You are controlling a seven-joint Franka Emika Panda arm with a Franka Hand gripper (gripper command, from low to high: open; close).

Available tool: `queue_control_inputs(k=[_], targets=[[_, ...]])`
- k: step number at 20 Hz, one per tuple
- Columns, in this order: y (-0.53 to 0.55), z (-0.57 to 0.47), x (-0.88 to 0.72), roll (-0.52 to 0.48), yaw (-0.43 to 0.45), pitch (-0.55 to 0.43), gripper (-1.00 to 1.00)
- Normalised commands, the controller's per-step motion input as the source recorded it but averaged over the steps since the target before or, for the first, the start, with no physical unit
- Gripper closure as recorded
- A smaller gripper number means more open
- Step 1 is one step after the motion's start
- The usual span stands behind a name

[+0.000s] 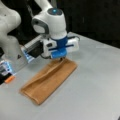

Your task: Folding a towel twice

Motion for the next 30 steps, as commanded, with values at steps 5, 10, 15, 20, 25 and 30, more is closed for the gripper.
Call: queue_control_inputs(k=[5,10,15,20,25,30], targets=[[0.08,-0.05,-0.17,0.114,-0.11,0.075,1.0],[-0.18,-0.09,-0.32,0.137,-0.005,0.047,1.0],[-0.34,-0.14,-0.38,0.127,0.056,-0.036,1.0],[-0.2,-0.13,-0.33,0.116,0.014,-0.098,1.0],[0.01,-0.15,-0.19,0.092,-0.059,-0.136,-1.0],[0.09,-0.12,-0.13,0.097,-0.131,-0.146,-1.0]])
